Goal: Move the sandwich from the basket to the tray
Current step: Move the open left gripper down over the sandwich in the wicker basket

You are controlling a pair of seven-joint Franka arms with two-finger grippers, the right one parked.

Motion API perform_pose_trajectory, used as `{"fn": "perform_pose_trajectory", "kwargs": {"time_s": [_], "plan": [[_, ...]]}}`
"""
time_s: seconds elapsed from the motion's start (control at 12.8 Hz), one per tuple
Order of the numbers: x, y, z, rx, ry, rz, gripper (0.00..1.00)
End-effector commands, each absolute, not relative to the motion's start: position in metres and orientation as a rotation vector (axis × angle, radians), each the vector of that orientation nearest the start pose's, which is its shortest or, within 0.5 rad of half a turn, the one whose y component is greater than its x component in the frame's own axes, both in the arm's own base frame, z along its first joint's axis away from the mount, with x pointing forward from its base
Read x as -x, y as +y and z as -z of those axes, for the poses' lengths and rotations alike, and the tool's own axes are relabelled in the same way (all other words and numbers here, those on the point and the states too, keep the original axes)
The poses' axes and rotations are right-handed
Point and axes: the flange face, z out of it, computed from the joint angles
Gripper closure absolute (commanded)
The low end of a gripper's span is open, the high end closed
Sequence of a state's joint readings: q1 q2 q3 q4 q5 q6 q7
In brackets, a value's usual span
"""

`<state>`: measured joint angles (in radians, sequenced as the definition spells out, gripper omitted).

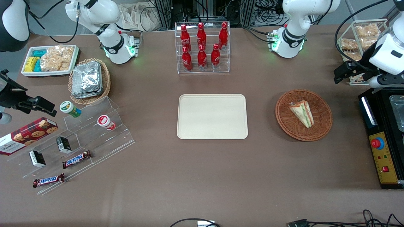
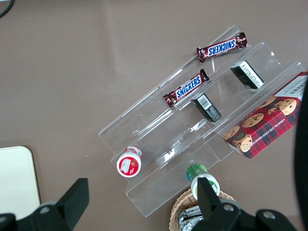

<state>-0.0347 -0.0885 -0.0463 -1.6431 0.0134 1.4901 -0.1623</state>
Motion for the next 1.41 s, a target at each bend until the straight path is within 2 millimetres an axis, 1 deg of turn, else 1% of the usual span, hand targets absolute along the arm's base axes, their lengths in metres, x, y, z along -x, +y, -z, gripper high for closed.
{"fn": "perform_pose_trajectory", "kwargs": {"time_s": [0.0, 0.39, 0.63, 0.71, 0.86, 0.94, 1.02, 1.18, 1.25, 1.33], "plan": [[-0.518, -0.039, -0.633, 3.083, -0.109, -0.126, 0.0], [-0.517, -0.033, -0.635, 3.077, -0.117, -0.13, 0.0], [-0.509, -0.029, -0.623, 3.056, -0.181, -0.247, 0.0], [-0.505, -0.029, -0.608, 3.048, -0.196, -0.296, 0.0], [-0.493, -0.031, -0.593, 3.046, -0.291, -0.293, 0.0], [-0.48, -0.03, -0.581, 3.04, -0.336, -0.273, 0.0], [-0.465, -0.029, -0.564, 3.033, -0.389, -0.246, 0.0], [-0.441, -0.026, -0.518, 3.03, -0.456, -0.182, 0.0], [-0.434, -0.024, -0.494, 3.025, -0.53, -0.146, 0.0], [-0.433, -0.023, -0.477, 3.014, -0.603, -0.137, 0.0]]}}
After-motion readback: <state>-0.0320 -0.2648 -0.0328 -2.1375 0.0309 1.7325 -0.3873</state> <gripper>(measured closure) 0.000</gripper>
